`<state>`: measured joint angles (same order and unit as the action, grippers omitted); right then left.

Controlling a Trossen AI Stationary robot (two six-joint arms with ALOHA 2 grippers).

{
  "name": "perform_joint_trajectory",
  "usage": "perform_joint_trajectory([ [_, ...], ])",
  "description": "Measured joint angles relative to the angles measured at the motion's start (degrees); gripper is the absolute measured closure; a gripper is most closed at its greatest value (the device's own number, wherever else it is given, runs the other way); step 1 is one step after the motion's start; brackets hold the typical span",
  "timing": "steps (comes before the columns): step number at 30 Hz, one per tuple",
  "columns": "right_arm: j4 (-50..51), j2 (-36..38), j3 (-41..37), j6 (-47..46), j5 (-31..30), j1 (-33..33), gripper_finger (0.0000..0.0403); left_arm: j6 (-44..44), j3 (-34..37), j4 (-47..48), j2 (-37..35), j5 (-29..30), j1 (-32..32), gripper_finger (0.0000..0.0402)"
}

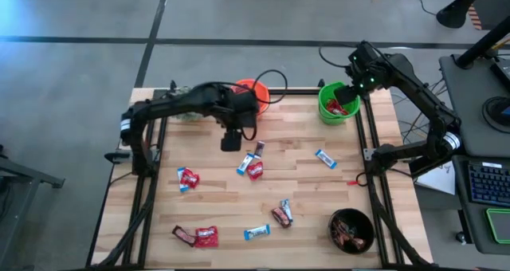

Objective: Sort candy
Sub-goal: Put the red candy into the green bucket

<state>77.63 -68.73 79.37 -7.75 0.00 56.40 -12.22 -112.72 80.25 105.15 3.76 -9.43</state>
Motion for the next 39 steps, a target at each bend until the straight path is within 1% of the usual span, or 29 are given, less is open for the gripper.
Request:
perform_joint_trajectory([
  [3,0.38,0.04,0.0,-0.46,0.22,-0.02,0.0227,1.42,0.49,-2.29,1.26,-2.89,0.07,0.0196],
  [5,0.63,0.09,0.0,-1.05,0.41,-0.02,0.0227,2.01,1.77,-3.44,1.68,-3.44,0.31,0.0196],
  [9,1.73,0.28,0.0,-1.25,0.43,-0.21,0.0225,3.76,7.15,-6.21,1.36,-4.02,0.75,0.0196],
  [12,2.09,0.63,0.0,-1.26,0.43,-0.42,0.0225,5.3,11.36,-9.19,1.17,-6.44,0.88,0.0196],
  [18,2.58,1.22,0.0,-1.26,0.43,-0.42,0.0223,8.89,18.97,-19.66,1.02,-10.87,1.51,0.0196],
  [26,2.69,1.36,0.0,-1.28,0.43,-0.42,0.0223,13.34,26.08,-31.65,0.99,-12.9,3.0,0.0196],
  [31,2.69,1.36,0.0,-1.28,0.45,-0.42,0.0225,16.04,29.47,-35.53,0.95,-14.38,3.8,0.0189],
  [34,2.71,1.36,0.0,-2.07,0.45,-0.42,0.0225,16.45,31.96,-36.55,0.94,-14.4,4.4,0.0186],
  [36,2.73,1.36,0.0,-2.2,0.45,-0.42,0.0227,16.66,33.86,-38.94,1.0,-14.42,4.62,0.0186],
  [39,2.71,1.36,0.0,-2.8,0.45,-0.42,0.0227,17.49,35.34,-40.16,1.34,-14.45,4.73,0.0186],
])
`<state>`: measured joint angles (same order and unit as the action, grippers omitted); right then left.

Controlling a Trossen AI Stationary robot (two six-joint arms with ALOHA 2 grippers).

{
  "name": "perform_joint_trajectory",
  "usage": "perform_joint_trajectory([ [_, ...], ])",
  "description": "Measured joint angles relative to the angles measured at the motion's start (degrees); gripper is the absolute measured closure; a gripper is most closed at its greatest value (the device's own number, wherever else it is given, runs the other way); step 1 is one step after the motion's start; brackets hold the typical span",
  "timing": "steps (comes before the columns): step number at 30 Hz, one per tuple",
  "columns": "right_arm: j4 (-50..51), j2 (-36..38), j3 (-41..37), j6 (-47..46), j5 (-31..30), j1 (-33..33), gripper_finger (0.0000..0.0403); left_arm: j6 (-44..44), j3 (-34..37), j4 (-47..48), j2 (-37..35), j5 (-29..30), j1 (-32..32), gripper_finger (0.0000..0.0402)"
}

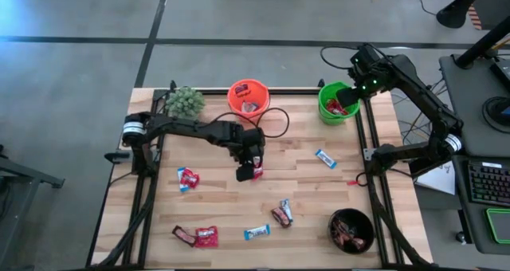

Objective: Sort candy
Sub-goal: Put the red candy into the green bucket

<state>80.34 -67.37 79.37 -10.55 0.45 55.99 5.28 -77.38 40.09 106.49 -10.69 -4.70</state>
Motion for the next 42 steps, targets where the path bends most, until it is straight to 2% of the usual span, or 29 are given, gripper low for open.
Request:
perform_joint_trajectory([
  [7,0.0,0.02,0.0,-0.15,0.17,0.0,0.0226,-0.17,0.77,-2.05,0.25,2.49,0.03,0.0186],
  [18,0.0,0.22,0.0,-1.48,1.49,0.0,0.0231,1.25,3.14,-7.96,0.31,2.53,0.91,0.0186],
  [42,-0.02,0.22,0.0,-2.49,1.49,0.0,0.0234,2.99,7.77,-14.53,0.31,2.6,0.87,0.0186],
])
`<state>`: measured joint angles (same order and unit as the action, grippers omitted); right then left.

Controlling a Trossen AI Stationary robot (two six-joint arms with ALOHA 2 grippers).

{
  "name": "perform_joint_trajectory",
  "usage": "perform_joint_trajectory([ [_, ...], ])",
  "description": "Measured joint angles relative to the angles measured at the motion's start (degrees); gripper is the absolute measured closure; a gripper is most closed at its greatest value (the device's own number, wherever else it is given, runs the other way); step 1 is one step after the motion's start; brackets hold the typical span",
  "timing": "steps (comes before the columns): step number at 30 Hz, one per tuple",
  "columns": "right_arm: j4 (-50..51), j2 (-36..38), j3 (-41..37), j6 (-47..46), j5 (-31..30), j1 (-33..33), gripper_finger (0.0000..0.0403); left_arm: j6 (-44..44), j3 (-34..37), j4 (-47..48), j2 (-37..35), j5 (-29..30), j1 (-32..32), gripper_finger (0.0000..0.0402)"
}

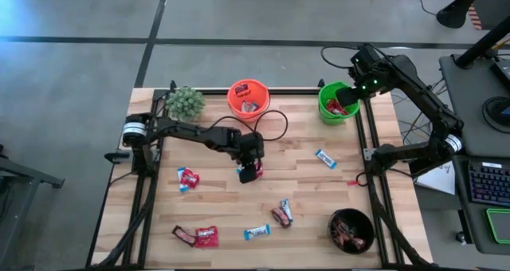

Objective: Sort candy
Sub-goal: Put the red candy into the green bucket

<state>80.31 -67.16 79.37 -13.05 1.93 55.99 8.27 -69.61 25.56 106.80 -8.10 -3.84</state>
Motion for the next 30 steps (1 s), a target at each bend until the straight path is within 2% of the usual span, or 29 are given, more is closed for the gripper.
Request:
perform_joint_trajectory([
  [14,0.0,0.0,0.0,-0.05,0.0,0.0,0.0234,0.13,4.25,-3.5,0.0,-1.4,-0.02,0.0187],
  [23,-0.02,0.0,0.0,-0.04,0.0,0.0,0.0234,-0.47,4.28,-5.08,0.0,-1.45,-0.17,0.0217],
  [27,-0.02,0.0,0.0,-0.04,0.0,0.0,0.0234,-0.46,3.83,-5.25,2.44,-1.55,-0.2,0.0226],
  [30,0.0,0.0,0.0,-0.04,0.02,0.02,0.0234,0.2,2.22,-5.49,5.75,-4.72,-0.28,0.0227],
])
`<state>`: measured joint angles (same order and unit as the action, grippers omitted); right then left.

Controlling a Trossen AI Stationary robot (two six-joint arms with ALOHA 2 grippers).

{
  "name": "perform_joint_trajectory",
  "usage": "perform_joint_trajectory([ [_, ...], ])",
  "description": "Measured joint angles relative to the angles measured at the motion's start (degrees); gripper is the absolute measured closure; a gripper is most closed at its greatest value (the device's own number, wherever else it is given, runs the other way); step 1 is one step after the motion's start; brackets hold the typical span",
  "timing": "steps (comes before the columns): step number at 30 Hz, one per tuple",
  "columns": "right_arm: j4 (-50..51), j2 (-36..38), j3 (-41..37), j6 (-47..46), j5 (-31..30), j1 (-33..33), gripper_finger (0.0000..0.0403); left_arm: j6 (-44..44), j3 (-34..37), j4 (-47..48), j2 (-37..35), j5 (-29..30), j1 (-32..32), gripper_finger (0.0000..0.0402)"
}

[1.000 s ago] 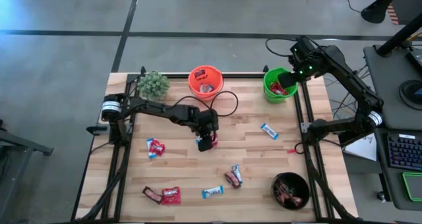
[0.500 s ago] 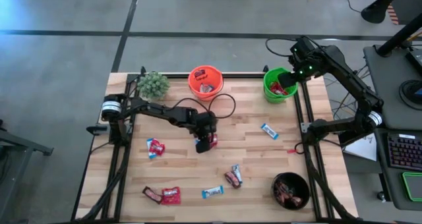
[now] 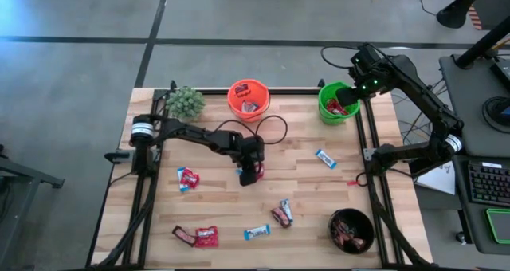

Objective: Sort candy
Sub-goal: Put the red candy into the green bucket

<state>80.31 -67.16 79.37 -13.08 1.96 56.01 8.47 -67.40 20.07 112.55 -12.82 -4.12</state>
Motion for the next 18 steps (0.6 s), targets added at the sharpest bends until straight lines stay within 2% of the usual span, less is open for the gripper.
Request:
perform_joint_trajectory([
  [2,0.15,0.0,0.0,0.0,0.05,0.0,0.0234,0.03,-1.76,0.82,2.21,-1.06,-0.01,0.0227],
  [7,0.33,0.11,0.0,0.04,1.09,0.0,0.0234,-3.57,-7.08,5.88,4.31,1.44,0.24,0.0244],
  [10,0.33,0.32,0.0,0.14,1.11,0.0,0.0234,-7.42,-9.92,9.87,4.55,1.8,0.06,0.0286],
  [14,0.33,0.7,0.0,0.48,1.11,0.0,0.0234,-10.68,-12.79,17.3,4.65,2.45,-0.05,0.0375],
  [18,0.33,1.19,0.0,1.36,1.14,0.0,0.0234,-13.74,-15.12,24.06,4.51,3.62,-0.07,0.0386],
])
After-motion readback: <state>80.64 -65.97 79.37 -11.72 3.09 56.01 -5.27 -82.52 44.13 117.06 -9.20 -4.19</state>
